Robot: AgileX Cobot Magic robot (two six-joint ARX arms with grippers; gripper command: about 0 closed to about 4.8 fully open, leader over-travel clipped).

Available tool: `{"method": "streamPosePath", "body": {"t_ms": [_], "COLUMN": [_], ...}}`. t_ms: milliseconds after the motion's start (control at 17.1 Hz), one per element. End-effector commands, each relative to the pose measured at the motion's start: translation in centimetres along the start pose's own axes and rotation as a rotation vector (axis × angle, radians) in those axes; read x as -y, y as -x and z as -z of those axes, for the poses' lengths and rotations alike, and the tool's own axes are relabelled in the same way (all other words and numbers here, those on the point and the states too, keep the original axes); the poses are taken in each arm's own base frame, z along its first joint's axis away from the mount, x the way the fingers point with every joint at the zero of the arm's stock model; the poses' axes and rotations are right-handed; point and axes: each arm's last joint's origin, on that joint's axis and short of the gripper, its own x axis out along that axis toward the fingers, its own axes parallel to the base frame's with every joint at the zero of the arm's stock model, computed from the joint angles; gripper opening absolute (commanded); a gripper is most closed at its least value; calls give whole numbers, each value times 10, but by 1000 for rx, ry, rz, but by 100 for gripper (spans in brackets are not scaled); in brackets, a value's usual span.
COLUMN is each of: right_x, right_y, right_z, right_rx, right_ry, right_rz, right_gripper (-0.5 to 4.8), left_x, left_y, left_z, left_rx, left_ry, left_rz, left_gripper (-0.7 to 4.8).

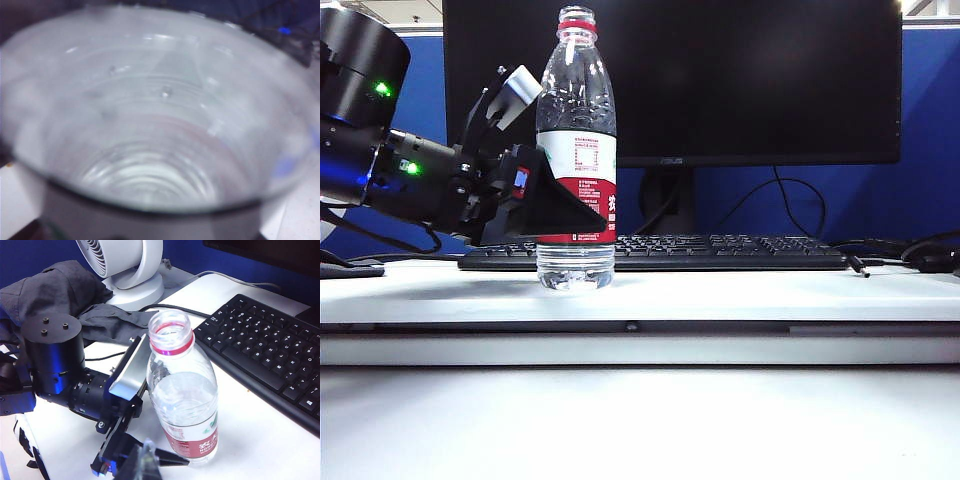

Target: Unscrew the cap from the plastic bottle on the table.

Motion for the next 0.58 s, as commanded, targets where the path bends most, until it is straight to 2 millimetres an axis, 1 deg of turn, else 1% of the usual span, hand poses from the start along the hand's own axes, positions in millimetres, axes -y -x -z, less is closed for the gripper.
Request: {"method": "streamPosePath", "body": {"t_ms": [58,175,350,584], "right_x": [-1,-1,-1,-1], "right_y": [1,1,1,2], "right_z": [-2,-2,-1,-1], "right_rx": [14,11,4,4], "right_ry": [0,-1,-2,-2], "right_rz": [-2,-2,-2,-4], "right_gripper": [-1,-1,-1,-1], "left_x": [1,1,2,-1], "left_y": [0,1,3,17], "left_z": [-4,-3,-6,-18], "left_rx": [20,19,18,34], "left_ry": [-7,10,13,8], "left_rz": [31,32,44,31], "left_gripper": [468,479,479,479]}}
